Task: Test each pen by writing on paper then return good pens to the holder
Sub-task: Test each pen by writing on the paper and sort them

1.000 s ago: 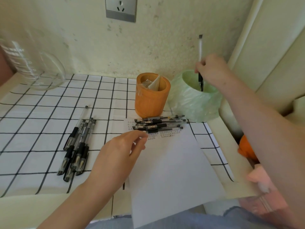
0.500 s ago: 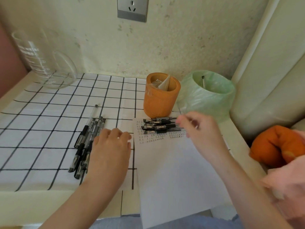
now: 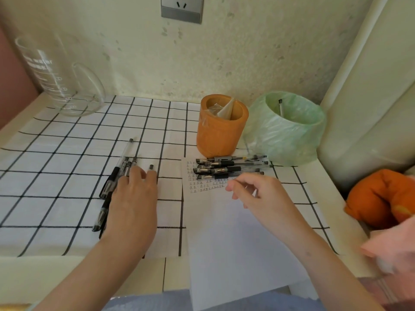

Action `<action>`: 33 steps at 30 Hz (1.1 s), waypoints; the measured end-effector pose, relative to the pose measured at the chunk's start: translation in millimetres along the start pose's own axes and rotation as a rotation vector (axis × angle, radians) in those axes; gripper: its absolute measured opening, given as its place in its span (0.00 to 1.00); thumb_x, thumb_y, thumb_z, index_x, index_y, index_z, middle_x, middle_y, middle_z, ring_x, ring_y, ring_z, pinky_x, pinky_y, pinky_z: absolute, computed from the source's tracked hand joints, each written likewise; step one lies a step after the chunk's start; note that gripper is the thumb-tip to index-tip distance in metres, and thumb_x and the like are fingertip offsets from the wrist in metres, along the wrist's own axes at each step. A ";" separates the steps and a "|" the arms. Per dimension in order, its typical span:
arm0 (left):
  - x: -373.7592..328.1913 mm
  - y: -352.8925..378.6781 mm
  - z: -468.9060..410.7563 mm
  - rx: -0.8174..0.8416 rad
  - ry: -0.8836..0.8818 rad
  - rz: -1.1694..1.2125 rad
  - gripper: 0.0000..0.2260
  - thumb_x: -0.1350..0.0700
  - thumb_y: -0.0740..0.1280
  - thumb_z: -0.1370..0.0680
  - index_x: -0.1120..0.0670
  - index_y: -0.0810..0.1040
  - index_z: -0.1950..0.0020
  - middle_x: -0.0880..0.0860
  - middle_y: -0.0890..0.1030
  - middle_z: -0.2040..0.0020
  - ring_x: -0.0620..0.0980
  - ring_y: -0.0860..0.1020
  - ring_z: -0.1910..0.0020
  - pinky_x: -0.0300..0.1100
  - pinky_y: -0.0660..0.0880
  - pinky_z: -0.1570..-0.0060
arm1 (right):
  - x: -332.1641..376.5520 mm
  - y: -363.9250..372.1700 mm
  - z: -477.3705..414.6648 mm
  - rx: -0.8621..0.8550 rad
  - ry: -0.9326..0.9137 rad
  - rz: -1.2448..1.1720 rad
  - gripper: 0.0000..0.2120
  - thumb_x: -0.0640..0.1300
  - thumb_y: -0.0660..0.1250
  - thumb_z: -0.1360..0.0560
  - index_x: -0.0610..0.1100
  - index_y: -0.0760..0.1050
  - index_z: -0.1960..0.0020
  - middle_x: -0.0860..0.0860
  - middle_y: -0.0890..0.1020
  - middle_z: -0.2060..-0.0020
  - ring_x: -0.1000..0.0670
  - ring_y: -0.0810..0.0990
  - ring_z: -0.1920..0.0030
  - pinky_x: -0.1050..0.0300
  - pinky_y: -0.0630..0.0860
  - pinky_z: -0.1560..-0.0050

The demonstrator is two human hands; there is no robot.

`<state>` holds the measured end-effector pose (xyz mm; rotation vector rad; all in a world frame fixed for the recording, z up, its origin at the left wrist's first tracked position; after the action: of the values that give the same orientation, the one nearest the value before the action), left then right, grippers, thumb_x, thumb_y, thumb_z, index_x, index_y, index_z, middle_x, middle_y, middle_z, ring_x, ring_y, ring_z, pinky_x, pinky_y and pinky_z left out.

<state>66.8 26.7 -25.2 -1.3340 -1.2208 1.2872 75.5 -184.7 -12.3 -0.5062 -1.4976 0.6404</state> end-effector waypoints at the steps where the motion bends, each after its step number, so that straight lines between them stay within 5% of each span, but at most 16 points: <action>1: 0.5 1.4 -1.0 -0.003 -0.004 0.049 0.26 0.69 0.65 0.29 0.57 0.64 0.32 0.59 0.66 0.37 0.56 0.72 0.44 0.44 0.73 0.47 | -1.5 -2.4 -0.8 -0.006 0.004 -0.005 0.09 0.49 0.63 0.23 0.51 0.81 0.58 0.55 0.81 0.65 0.58 0.73 0.69 0.65 0.68 0.67; 6: -9.9 -7.6 -7.1 -0.125 0.144 0.410 0.24 0.71 0.67 0.30 0.58 0.70 0.36 0.58 0.71 0.44 0.51 0.77 0.59 0.45 0.79 0.62 | -5.4 -17.8 -6.8 -0.068 0.050 -0.223 0.10 0.50 0.64 0.23 0.47 0.81 0.57 0.52 0.81 0.68 0.57 0.72 0.72 0.70 0.67 0.70; 8: -26.9 -19.9 -3.0 -0.149 0.259 0.638 0.23 0.69 0.67 0.29 0.55 0.71 0.37 0.50 0.71 0.46 0.44 0.76 0.59 0.33 0.77 0.61 | -1.1 -12.5 -6.5 0.026 0.066 -0.353 0.15 0.57 0.64 0.26 0.46 0.81 0.54 0.52 0.81 0.68 0.55 0.72 0.72 0.66 0.67 0.70; 11: -53.2 -27.5 8.3 -0.102 0.372 0.887 0.19 0.66 0.69 0.29 0.49 0.72 0.42 0.44 0.73 0.50 0.41 0.76 0.52 0.29 0.75 0.59 | 10.9 12.8 -0.8 0.251 0.067 -0.499 0.19 0.60 0.66 0.33 0.48 0.80 0.49 0.52 0.80 0.69 0.54 0.73 0.72 0.62 0.68 0.72; 14: -69.0 -26.2 18.6 -0.113 0.436 0.922 0.17 0.65 0.69 0.28 0.49 0.71 0.46 0.44 0.74 0.51 0.39 0.76 0.51 0.28 0.74 0.57 | 17.9 26.8 2.3 0.230 0.026 -0.570 0.15 0.54 0.67 0.28 0.43 0.81 0.51 0.52 0.77 0.72 0.55 0.72 0.73 0.63 0.67 0.73; 17: -57.9 -18.6 14.7 -0.078 0.263 0.996 0.14 0.58 0.70 0.27 0.45 0.68 0.48 0.41 0.74 0.52 0.38 0.77 0.53 0.28 0.74 0.57 | 14.9 22.7 1.3 0.124 0.019 -0.632 0.14 0.47 0.66 0.25 0.36 0.80 0.53 0.50 0.77 0.72 0.53 0.73 0.72 0.62 0.68 0.73; 22: -58.4 -6.2 15.0 0.114 0.290 0.863 0.06 0.45 0.59 0.24 0.43 0.73 0.54 0.44 0.79 0.63 0.40 0.77 0.61 0.36 0.73 0.62 | 13.1 11.2 0.9 0.047 0.013 -0.739 0.15 0.51 0.64 0.27 0.40 0.83 0.56 0.48 0.77 0.72 0.51 0.73 0.74 0.62 0.68 0.74; 28: -66.1 -6.6 20.2 0.111 0.349 0.888 0.08 0.50 0.57 0.22 0.50 0.73 0.55 0.46 0.75 0.64 0.44 0.73 0.62 0.35 0.68 0.63 | 13.8 11.6 2.5 0.076 0.034 -0.778 0.17 0.51 0.62 0.25 0.38 0.78 0.58 0.44 0.81 0.72 0.48 0.76 0.74 0.60 0.69 0.76; 33: -64.6 -8.8 18.8 0.125 0.299 0.945 0.08 0.49 0.58 0.23 0.45 0.76 0.56 0.44 0.78 0.67 0.44 0.73 0.69 0.34 0.68 0.68 | 19.5 22.3 4.8 0.228 0.011 -0.717 0.08 0.45 0.71 0.30 0.41 0.76 0.58 0.46 0.77 0.73 0.51 0.73 0.74 0.60 0.69 0.75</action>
<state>49.0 -36.9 -9.9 -2.0156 -0.2534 1.6537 68.4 -155.5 -12.5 0.2089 -1.4444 0.2304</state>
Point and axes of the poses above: each hand's wrist, its own z-axis away from the middle knuckle, its own y-axis out of the palm, x = y × z, the point moved 7 cm from there along -z, towards the middle knuckle
